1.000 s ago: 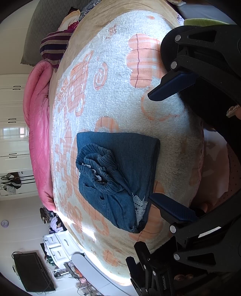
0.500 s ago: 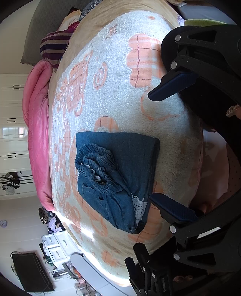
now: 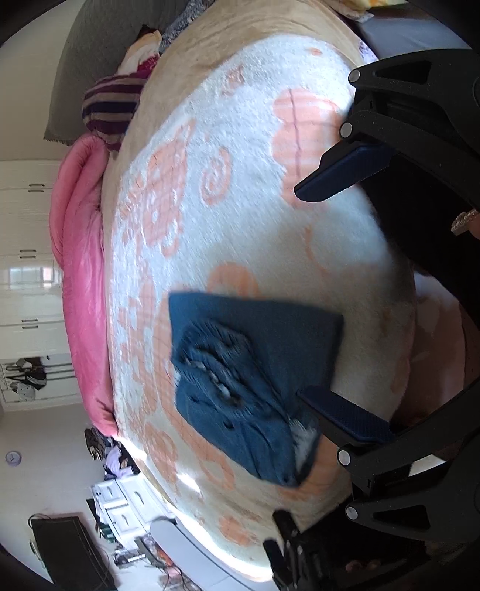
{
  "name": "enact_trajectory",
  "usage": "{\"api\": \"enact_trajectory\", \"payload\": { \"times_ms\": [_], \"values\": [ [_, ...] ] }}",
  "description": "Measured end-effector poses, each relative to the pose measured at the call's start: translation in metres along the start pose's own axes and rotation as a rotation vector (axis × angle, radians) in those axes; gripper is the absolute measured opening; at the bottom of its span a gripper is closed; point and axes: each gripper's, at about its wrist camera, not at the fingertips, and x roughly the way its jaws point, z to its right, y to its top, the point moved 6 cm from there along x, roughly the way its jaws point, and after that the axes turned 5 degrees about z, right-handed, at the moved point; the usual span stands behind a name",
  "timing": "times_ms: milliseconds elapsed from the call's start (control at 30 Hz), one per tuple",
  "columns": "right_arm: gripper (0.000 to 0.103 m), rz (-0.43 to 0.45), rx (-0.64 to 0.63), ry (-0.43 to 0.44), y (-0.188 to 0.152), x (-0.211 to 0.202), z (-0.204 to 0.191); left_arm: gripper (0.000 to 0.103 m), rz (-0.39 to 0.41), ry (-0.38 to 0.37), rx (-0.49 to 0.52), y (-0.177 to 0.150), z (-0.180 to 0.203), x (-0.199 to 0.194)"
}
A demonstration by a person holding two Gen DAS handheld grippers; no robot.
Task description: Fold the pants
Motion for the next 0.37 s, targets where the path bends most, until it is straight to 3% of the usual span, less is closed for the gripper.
{"api": "enact_trajectory", "payload": {
  "times_ms": [133, 200, 367],
  "values": [
    [0.094, 0.008, 0.048, -0.090, 0.025, 0.018, 0.052, 0.099, 0.011, 0.074, -0.129, 0.039, -0.057, 0.024],
    [0.094, 0.004, 0.107, -0.123, 0.040, 0.034, 0.086, 0.099, -0.032, 0.181, -0.138, 0.063, -0.096, 0.059],
    [0.094, 0.008, 0.285, -0.327, 0.086, 0.099, 0.222, 0.099, -0.090, 0.345, -0.199, 0.113, -0.188, 0.134]
  ]
}}
